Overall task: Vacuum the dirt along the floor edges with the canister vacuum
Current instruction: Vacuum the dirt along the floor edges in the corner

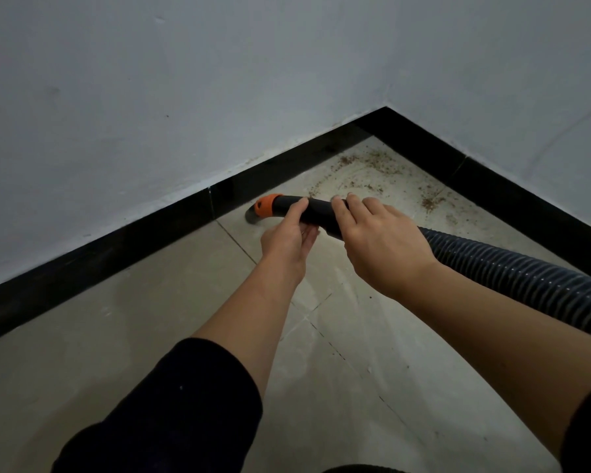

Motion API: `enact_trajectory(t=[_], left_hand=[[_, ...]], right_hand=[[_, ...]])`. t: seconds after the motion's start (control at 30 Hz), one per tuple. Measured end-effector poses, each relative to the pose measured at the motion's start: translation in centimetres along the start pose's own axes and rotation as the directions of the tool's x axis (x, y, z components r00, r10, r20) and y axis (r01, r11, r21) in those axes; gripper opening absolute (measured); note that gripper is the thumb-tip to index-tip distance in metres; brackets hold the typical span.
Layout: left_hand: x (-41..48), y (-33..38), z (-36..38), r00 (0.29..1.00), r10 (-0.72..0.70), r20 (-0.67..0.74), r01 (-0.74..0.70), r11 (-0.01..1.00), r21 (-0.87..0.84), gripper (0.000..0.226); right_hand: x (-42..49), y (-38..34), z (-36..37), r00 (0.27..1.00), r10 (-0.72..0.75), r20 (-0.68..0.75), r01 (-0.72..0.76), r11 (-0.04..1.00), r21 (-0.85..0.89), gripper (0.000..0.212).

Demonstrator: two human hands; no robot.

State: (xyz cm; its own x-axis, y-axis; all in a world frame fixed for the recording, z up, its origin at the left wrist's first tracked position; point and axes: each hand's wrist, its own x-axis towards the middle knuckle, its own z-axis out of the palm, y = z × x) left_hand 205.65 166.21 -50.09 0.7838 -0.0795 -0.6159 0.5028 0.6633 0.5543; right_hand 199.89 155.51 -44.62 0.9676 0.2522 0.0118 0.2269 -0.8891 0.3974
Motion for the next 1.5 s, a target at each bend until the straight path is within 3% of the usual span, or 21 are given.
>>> enact_trajectory(t=[0.67,1.5], left_hand=[[-1.1,0.8,-1.4,0.999,-0.007,-0.053,0.006,1.0,-0.018,0.021],[-3.4,-1.9,-0.4,0.999,-0.04,-0.035,0.042,0.996,0.081,0.021]], right_hand=[[-0.1,-1.3,-0.4,1.0,-0.015,0.005,0.015,1.0,-0.019,0.069],[-3.8,1.4,1.4,0.991,-0.029,-0.132,0.03,0.999,0.012,0.07]])
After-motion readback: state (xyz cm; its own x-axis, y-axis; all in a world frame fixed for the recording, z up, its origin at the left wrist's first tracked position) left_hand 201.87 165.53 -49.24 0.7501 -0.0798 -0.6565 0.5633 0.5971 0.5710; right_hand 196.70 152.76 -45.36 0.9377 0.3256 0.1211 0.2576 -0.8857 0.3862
